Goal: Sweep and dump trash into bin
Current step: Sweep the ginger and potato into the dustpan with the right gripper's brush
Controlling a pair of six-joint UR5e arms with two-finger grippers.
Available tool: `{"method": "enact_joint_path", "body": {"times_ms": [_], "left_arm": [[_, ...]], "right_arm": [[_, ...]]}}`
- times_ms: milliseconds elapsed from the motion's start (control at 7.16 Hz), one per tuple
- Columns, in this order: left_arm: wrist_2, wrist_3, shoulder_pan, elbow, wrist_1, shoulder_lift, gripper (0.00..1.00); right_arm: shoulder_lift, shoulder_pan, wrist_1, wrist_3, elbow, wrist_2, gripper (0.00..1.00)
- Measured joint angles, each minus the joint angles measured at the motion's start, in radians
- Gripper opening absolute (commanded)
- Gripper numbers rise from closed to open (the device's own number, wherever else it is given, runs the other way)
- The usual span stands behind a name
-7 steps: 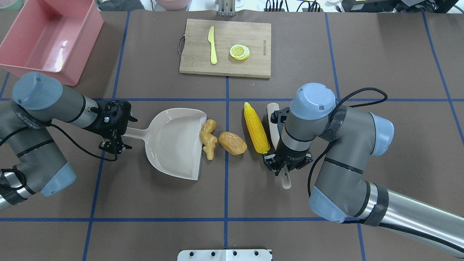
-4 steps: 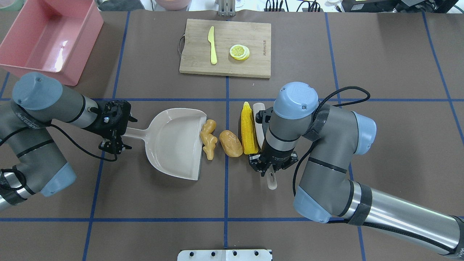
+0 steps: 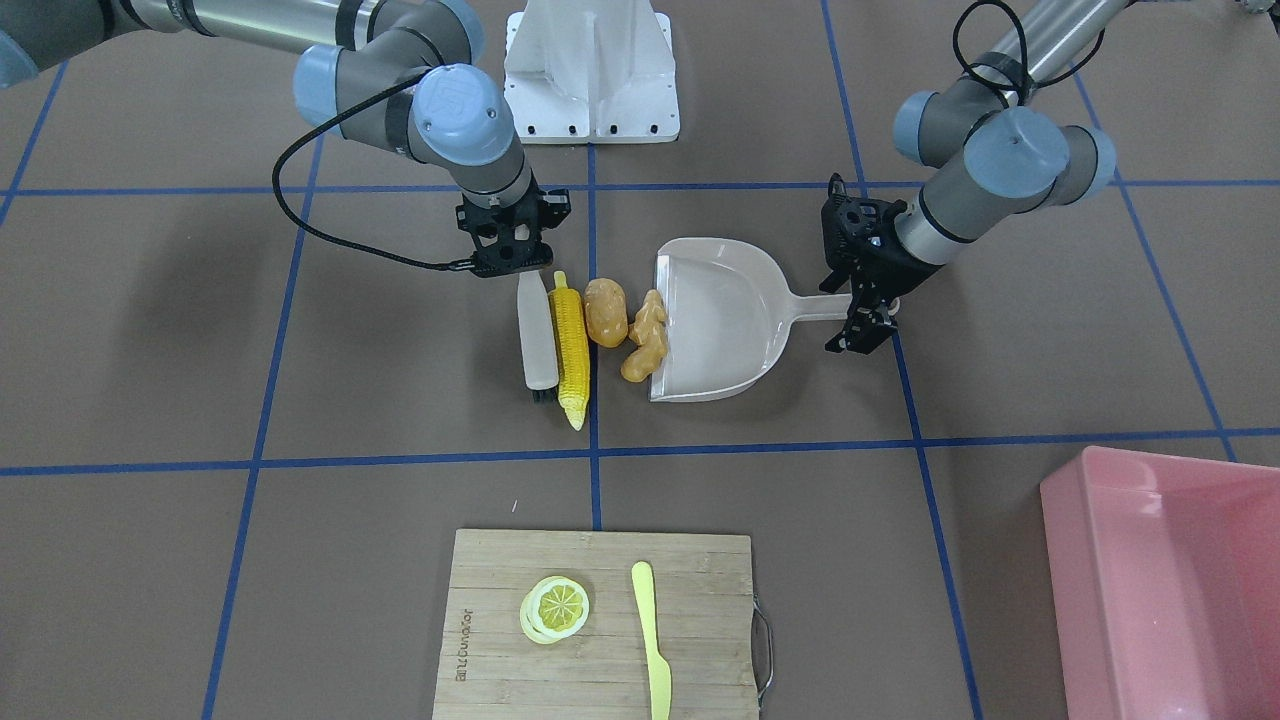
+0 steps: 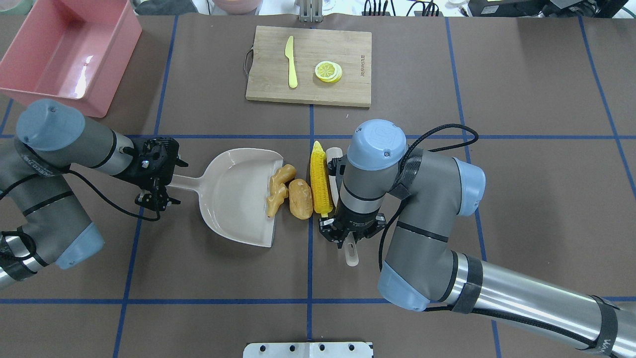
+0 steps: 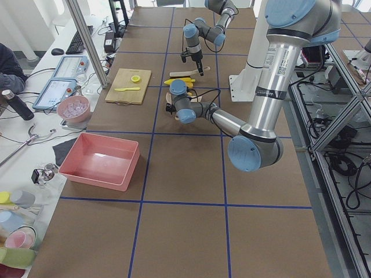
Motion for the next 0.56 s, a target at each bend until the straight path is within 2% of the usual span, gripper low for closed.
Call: {"method": "enact_joint_path", "body": {"times_ms": [559], "left_arm": [[0.0,0.0,0.0,-0.001,-0.001,0.003,0.94]], "right_arm": [[0.042,-0.041,0.113,0.102,-0.047,-0.034,0.0]]}}
